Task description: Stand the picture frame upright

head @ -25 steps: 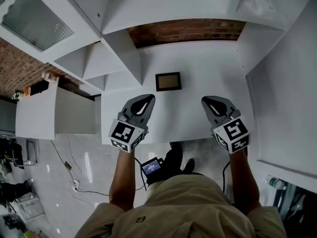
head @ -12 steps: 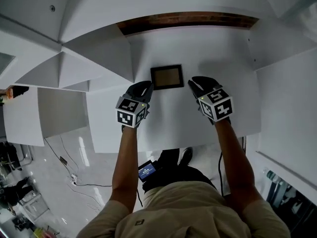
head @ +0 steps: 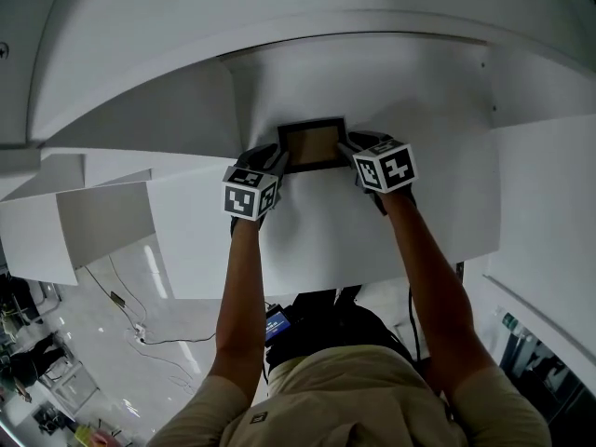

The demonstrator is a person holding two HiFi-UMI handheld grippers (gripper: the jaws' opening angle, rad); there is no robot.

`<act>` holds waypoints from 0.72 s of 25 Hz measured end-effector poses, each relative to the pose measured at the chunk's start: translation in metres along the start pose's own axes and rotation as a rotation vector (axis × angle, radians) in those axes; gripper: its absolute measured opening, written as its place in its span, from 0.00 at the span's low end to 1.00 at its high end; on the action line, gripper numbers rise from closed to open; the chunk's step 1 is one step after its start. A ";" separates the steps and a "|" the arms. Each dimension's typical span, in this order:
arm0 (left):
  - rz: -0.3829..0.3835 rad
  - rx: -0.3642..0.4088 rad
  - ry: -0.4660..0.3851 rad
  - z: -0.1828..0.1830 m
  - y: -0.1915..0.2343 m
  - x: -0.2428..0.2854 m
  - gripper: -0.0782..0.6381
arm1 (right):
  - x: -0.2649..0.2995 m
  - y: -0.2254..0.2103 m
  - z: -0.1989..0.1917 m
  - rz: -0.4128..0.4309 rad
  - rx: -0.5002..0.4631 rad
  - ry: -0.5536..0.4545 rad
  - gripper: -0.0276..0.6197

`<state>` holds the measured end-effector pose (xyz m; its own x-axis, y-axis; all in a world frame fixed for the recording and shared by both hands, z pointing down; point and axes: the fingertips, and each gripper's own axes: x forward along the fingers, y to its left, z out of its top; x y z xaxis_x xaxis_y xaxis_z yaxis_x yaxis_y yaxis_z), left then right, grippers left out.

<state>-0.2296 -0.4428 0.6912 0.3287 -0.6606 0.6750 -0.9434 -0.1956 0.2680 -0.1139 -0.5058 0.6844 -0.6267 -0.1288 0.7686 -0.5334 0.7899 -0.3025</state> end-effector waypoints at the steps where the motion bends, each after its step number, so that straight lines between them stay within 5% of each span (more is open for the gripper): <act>1: -0.003 -0.013 0.004 -0.001 0.001 0.002 0.23 | 0.005 -0.003 -0.001 -0.004 0.008 0.012 0.24; 9: -0.056 -0.052 0.026 -0.004 -0.001 0.010 0.23 | 0.020 -0.008 -0.009 -0.028 0.039 0.042 0.21; 18: -0.039 0.008 -0.050 -0.011 -0.019 -0.007 0.23 | -0.006 0.009 -0.003 -0.047 -0.098 -0.140 0.19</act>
<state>-0.2138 -0.4264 0.6885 0.3629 -0.6880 0.6285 -0.9302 -0.2275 0.2881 -0.1136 -0.4957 0.6790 -0.6794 -0.2436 0.6922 -0.5101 0.8348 -0.2069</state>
